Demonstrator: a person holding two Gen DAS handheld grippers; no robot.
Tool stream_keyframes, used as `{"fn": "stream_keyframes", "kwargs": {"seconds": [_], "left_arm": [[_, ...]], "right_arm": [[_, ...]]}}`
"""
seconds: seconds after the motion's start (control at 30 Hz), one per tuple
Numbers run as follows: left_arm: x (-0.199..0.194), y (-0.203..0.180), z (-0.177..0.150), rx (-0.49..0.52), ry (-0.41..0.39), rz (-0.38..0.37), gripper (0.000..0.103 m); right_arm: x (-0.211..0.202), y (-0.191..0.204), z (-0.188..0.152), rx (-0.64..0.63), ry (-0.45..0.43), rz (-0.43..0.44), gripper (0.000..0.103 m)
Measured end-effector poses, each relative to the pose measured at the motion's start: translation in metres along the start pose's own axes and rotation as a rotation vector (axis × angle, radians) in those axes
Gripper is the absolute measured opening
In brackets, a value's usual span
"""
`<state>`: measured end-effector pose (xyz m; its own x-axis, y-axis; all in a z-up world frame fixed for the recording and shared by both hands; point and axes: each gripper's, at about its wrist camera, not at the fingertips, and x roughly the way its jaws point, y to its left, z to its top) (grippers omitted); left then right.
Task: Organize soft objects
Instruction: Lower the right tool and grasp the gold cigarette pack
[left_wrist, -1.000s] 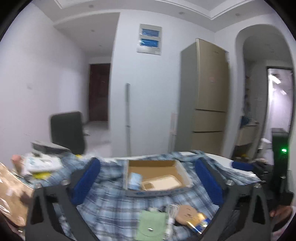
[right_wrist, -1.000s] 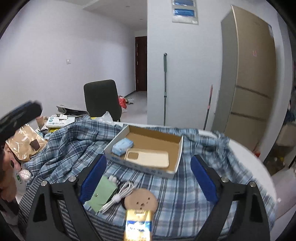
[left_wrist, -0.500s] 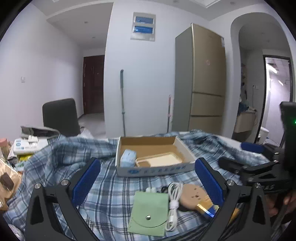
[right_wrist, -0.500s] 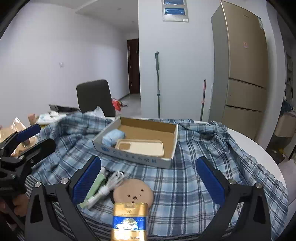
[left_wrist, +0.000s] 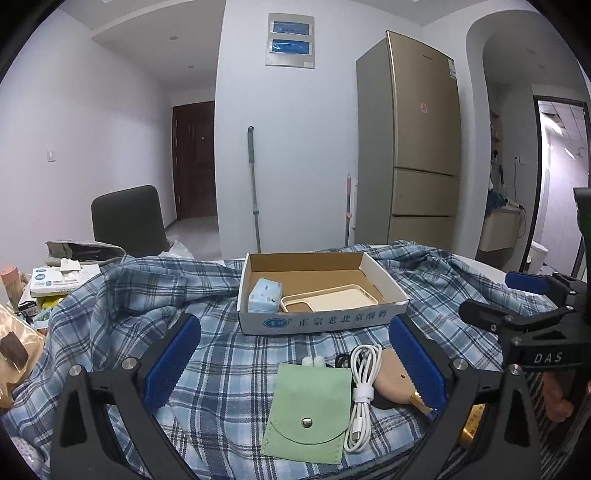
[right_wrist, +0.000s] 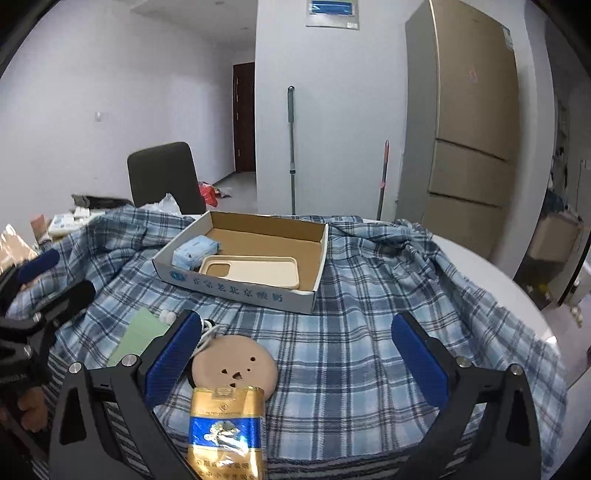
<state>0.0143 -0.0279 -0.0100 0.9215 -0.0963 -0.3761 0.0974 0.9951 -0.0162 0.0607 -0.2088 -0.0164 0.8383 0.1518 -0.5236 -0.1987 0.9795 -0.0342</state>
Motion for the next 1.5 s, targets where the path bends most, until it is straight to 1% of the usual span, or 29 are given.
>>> {"fn": "stream_keyframes", "kwargs": {"seconds": [0.1, 0.2, 0.3, 0.4, 0.53, 0.6, 0.63, 0.67, 0.73, 0.77, 0.87, 1.1, 1.17, 1.2, 1.3, 1.4, 1.5], "left_arm": [[-0.001, 0.003, 0.001, -0.015, -0.006, 0.008, 0.103], [-0.002, 0.007, 0.001, -0.025, -0.020, 0.024, 0.103], [-0.003, 0.008, 0.001, -0.033, -0.020, 0.028, 0.103], [-0.003, 0.011, 0.000, -0.042, -0.025, 0.039, 0.103], [-0.005, 0.014, 0.001, -0.061, -0.027, 0.044, 0.103], [-0.005, 0.015, 0.001, -0.066, -0.025, 0.046, 0.103], [-0.005, 0.015, 0.001, -0.067, -0.023, 0.047, 0.103], [-0.004, 0.016, 0.001, -0.067, -0.019, 0.049, 0.103], [-0.004, 0.016, 0.000, -0.072, -0.022, 0.060, 0.103], [-0.005, 0.017, 0.000, -0.075, -0.025, 0.064, 0.103], [-0.005, 0.018, 0.001, -0.081, -0.025, 0.068, 0.103], [-0.002, 0.016, 0.000, -0.073, -0.011, 0.067, 0.103], [-0.001, 0.016, 0.000, -0.071, -0.010, 0.064, 0.103], [-0.002, 0.016, 0.000, -0.071, -0.010, 0.063, 0.103], [-0.002, 0.016, -0.001, -0.071, -0.008, 0.062, 0.103], [-0.002, 0.016, -0.001, -0.071, -0.003, 0.059, 0.103], [-0.003, 0.016, -0.001, -0.075, -0.012, 0.064, 0.103]], "right_arm": [[-0.005, 0.003, 0.000, -0.018, 0.007, -0.010, 0.103], [-0.007, 0.004, -0.001, -0.011, 0.026, 0.009, 0.103], [-0.003, 0.004, -0.005, 0.010, 0.064, 0.009, 0.103], [-0.001, 0.008, -0.009, 0.010, 0.099, 0.030, 0.103], [0.000, 0.020, -0.015, -0.043, 0.130, 0.058, 0.103], [0.006, 0.028, -0.020, -0.071, 0.165, 0.083, 0.103], [0.010, 0.031, -0.022, -0.077, 0.183, 0.089, 0.101], [0.014, 0.032, -0.025, -0.078, 0.197, 0.088, 0.097], [0.022, 0.034, -0.030, -0.078, 0.226, 0.090, 0.093], [0.026, 0.035, -0.033, -0.077, 0.248, 0.103, 0.090], [0.030, 0.036, -0.038, -0.077, 0.280, 0.148, 0.088], [0.031, 0.046, -0.045, -0.123, 0.300, 0.195, 0.088], [0.034, 0.048, -0.049, -0.134, 0.318, 0.193, 0.088], [0.038, 0.048, -0.051, -0.137, 0.333, 0.191, 0.086], [0.046, 0.047, -0.054, -0.134, 0.373, 0.188, 0.075], [0.045, 0.045, -0.054, -0.125, 0.370, 0.192, 0.074], [0.046, 0.044, -0.055, -0.117, 0.374, 0.193, 0.069]]}}
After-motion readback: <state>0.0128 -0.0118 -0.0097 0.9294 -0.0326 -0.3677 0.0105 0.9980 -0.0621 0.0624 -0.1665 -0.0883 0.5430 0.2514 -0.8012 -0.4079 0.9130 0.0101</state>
